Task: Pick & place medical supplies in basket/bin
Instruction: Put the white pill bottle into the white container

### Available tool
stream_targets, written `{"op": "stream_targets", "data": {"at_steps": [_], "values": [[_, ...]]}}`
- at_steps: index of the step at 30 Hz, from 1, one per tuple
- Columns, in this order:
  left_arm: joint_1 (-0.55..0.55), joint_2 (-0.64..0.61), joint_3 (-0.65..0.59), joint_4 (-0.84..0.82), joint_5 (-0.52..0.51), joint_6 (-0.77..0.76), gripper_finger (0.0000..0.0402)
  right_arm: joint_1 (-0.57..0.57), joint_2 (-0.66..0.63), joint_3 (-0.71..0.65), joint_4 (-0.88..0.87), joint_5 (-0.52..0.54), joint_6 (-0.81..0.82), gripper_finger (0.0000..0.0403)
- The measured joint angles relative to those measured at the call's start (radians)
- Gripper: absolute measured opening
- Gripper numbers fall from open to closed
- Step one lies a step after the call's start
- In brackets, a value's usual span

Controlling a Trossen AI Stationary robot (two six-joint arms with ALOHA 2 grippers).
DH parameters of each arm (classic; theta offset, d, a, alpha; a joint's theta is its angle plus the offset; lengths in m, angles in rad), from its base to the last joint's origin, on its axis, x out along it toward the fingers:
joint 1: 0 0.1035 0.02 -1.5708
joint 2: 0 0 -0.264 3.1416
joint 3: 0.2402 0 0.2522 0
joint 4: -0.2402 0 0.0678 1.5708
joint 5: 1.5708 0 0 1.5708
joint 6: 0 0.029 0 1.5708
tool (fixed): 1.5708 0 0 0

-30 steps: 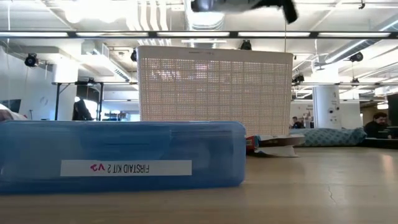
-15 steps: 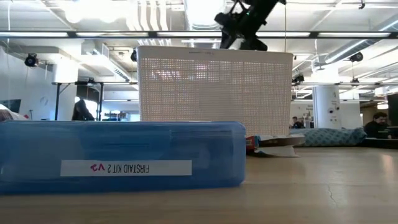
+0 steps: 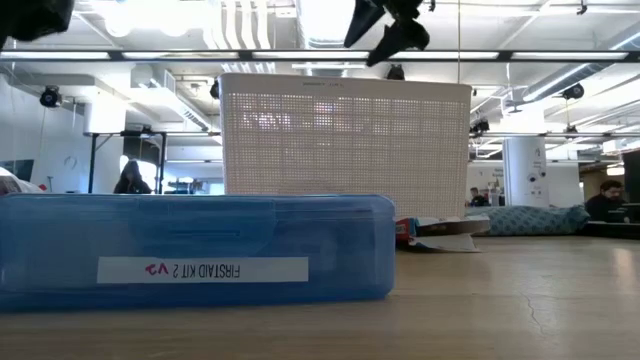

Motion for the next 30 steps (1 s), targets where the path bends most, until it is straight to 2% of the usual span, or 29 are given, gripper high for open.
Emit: {"op": "stream_targets", "data": {"at_steps": [4,10,19,23,30], "values": [[-0.002,0.022,-0.032,0.089,0.002,-0.003,0.0201,0.031,-0.014,-0.015,-0.053,0.016,0.016,0.0313],[-0.009,0.087,-0.040,0.092,0.023,-0.022,0.0210,0.047,-0.007,-0.032,-0.112,0.030,0.050,0.0306],[-0.011,0.118,-0.051,0.085,0.081,-0.045,0.0294,0.047,-0.007,-0.037,-0.112,0.030,0.062,0.0302],[-0.011,0.119,-0.109,0.140,0.083,-0.031,0.0321,0.047,-0.007,-0.037,-0.112,0.030,0.062,0.0305],[-0.011,0.114,-0.240,0.327,0.084,-0.016,0.0326,0.047,-0.006,-0.037,-0.115,0.030,0.061,0.0301]]}}
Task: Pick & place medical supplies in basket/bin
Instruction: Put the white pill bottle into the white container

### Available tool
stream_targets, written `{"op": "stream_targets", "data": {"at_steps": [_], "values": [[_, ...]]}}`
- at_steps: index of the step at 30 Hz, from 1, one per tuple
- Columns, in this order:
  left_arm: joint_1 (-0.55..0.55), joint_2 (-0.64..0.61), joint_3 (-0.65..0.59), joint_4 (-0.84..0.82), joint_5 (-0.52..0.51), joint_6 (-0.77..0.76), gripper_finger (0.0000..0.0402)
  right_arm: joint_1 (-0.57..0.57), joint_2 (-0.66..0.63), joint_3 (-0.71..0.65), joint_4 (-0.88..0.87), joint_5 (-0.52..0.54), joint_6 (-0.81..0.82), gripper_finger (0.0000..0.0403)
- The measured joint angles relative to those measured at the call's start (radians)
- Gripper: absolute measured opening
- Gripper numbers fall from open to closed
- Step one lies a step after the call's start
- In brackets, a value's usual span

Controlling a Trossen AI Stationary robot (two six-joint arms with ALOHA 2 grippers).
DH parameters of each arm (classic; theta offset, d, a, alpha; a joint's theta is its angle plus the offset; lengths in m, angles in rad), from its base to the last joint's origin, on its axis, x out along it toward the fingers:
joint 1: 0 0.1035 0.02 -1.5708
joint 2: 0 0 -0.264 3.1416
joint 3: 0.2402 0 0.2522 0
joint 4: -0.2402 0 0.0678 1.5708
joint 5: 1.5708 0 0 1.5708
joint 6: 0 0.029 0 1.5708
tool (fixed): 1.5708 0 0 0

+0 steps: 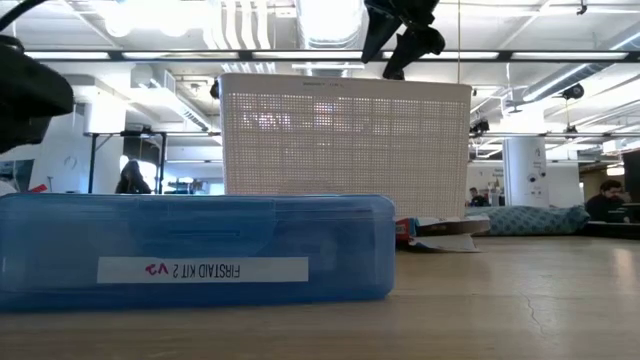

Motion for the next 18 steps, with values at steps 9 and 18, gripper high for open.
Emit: {"op": "stream_targets", "data": {"at_steps": [9,18], "values": [[0.000,-0.016,0.066,-0.181,-0.019,0.045,0.0283,0.002,-0.029,0.000,-0.003,0.027,0.000,0.0290],[0.002,-0.146,0.322,-0.531,-0.435,0.069,0.0281,0.037,-0.144,0.000,0.014,0.233,-0.045,0.0287]]}}
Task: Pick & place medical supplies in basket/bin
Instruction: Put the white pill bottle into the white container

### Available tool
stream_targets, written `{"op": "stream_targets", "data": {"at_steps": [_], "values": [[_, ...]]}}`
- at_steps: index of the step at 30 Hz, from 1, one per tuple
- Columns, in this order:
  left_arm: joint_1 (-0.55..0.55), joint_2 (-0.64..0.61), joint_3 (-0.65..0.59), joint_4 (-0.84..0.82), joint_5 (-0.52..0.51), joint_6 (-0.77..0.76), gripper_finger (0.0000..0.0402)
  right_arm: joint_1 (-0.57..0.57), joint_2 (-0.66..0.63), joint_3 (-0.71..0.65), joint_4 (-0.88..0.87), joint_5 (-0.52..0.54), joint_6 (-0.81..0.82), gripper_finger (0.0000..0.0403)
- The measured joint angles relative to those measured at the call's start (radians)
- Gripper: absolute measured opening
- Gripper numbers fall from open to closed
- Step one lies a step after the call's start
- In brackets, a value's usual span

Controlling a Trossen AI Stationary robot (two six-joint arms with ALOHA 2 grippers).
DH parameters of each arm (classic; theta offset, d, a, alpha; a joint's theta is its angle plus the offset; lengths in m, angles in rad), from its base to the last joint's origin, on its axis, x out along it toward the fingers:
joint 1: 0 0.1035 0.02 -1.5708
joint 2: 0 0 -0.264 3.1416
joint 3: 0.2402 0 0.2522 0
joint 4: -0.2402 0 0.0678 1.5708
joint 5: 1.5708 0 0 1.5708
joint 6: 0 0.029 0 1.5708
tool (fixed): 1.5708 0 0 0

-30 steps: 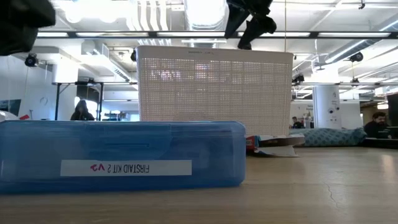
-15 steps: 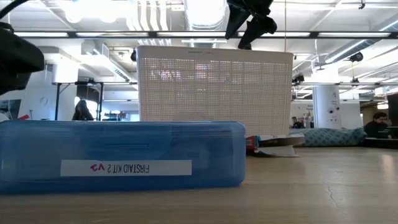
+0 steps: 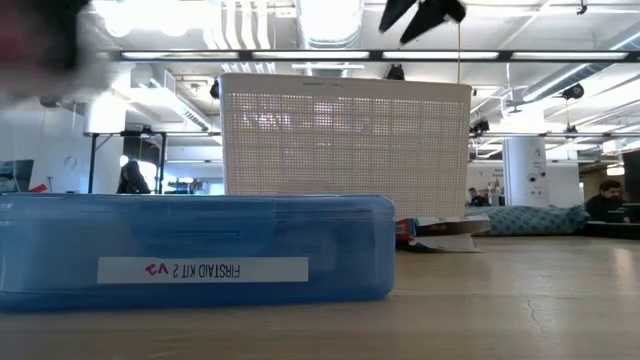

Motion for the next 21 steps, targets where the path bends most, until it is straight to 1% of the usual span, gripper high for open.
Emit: {"op": "stream_targets", "data": {"at_steps": [2,3,4,5,6,7,9,11,13,15,17,19,21], "values": [[0.000,-0.021,0.099,-0.098,-0.289,0.062,0.0284,0.015,-0.041,0.000,0.004,0.048,-0.006,0.0288],[0.006,-0.031,0.146,-0.141,-0.427,0.119,0.0285,0.022,-0.060,0.000,0.004,0.062,-0.006,0.0288],[0.014,-0.042,0.187,-0.175,-0.552,0.190,0.0285,0.026,-0.080,0.000,0.004,0.069,-0.005,0.0287],[0.027,-0.056,0.222,-0.194,-0.655,0.267,0.0285,0.030,-0.100,0.000,0.004,0.072,-0.003,0.0287],[0.048,-0.072,0.250,-0.195,-0.737,0.340,0.0286,0.034,-0.117,0.000,0.004,0.074,0.005,0.0286],[0.079,-0.088,0.274,-0.195,-0.789,0.409,0.0286,0.038,-0.133,0.000,0.004,0.074,0.017,0.0285],[0.165,-0.119,0.320,-0.180,-0.808,0.549,0.0286,0.046,-0.160,0.000,-0.003,0.076,0.048,0.0286],[0.276,-0.140,0.350,-0.128,-0.767,0.761,0.0286,0.057,-0.177,0.000,-0.016,0.076,0.061,0.0286],[0.400,-0.152,0.361,-0.022,-0.675,1.041,0.0284,0.072,-0.189,0.000,-0.036,0.089,0.063,0.0285],[0.556,-0.161,0.351,0.158,-0.504,1.348,0.0280,0.093,-0.196,0.000,-0.069,0.119,0.081,0.0286],[0.717,-0.163,0.323,0.355,-0.269,1.615,0.0279,0.113,-0.197,0.000,-0.121,0.141,0.117,0.0288],[0.875,-0.151,0.299,0.500,-0.047,1.770,0.0279,0.135,-0.195,0.000,-0.178,0.150,0.164,0.0290],[1.020,-0.130,0.289,0.558,0.084,1.826,0.0282,0.159,-0.190,0.000,-0.242,0.151,0.218,0.0293]]}}
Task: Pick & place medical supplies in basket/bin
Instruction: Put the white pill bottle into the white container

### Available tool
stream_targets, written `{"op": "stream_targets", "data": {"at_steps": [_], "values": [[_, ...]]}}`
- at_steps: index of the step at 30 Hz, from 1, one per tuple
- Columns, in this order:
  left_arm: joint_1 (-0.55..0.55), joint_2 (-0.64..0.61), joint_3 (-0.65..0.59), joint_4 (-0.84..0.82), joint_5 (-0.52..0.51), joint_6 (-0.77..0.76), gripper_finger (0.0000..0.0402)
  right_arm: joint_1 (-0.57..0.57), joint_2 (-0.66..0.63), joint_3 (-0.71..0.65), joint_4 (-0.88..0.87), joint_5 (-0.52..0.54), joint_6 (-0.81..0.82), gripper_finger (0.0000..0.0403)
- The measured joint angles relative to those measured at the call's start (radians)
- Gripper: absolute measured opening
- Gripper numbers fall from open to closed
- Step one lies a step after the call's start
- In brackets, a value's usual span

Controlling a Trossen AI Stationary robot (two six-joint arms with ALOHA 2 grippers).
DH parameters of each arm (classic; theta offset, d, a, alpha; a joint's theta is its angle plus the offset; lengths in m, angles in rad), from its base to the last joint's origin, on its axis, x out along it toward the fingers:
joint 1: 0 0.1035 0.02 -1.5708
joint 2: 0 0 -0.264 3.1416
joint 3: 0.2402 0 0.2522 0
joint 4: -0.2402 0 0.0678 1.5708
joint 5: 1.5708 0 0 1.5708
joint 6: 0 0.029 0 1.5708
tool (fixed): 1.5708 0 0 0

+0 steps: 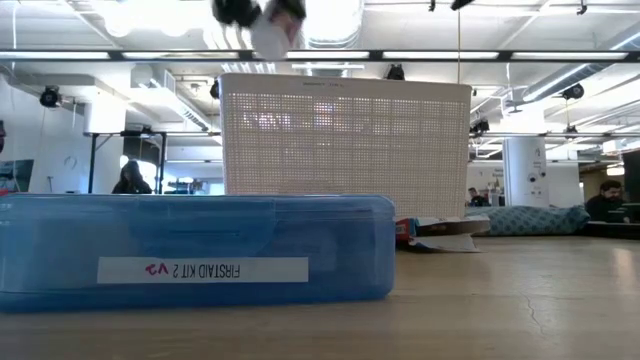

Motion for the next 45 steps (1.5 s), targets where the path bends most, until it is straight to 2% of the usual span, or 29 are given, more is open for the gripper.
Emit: {"op": "stream_targets", "data": {"at_steps": [3,6,10,14,20,25,29,34,39,42,45], "values": [[0.157,0.043,-0.001,-0.018,0.134,-0.076,0.0294,0.051,0.004,0.000,-0.115,0.001,0.111,0.0296],[0.238,0.075,-0.003,-0.045,0.224,-0.168,0.0312,0.112,0.009,-0.007,-0.216,0.006,0.223,0.0300],[0.253,0.098,-0.005,-0.043,0.216,-0.212,0.0336,0.164,0.011,-0.042,-0.340,0.007,0.369,0.0304],[0.210,0.089,-0.003,-0.041,0.219,-0.215,0.0345,0.177,0.007,-0.104,-0.378,-0.013,0.418,0.0304],[0.026,0.011,-0.002,-0.074,0.294,-0.212,0.0346,0.175,0.008,-0.231,-0.283,-0.200,0.331,0.0302],[-0.248,-0.034,-0.028,-0.196,0.301,-0.260,0.0346,0.175,0.010,-0.392,0.017,-0.348,0.240,0.0304],[-0.466,-0.037,-0.105,-0.215,0.210,-0.425,0.0346,0.175,0.012,-0.517,0.319,-0.440,0.186,0.0303],[-0.668,-0.021,-0.232,-0.195,0.074,-0.704,0.0346,0.176,0.017,-0.620,0.595,-0.451,0.018,0.0296],[-0.784,-0.019,-0.384,-0.110,0.045,-0.949,0.0347,0.179,0.077,-0.668,0.790,-0.474,-0.176,0.0286],[-0.844,-0.018,-0.475,-0.058,0.044,-1.082,0.0347,0.179,0.159,-0.671,0.863,-0.486,-0.186,0.0282],[-0.893,-0.018,-0.559,0.037,0.045,-1.188,0.0347,0.179,0.265,-0.645,0.882,-0.503,-0.123,0.0279]]}}
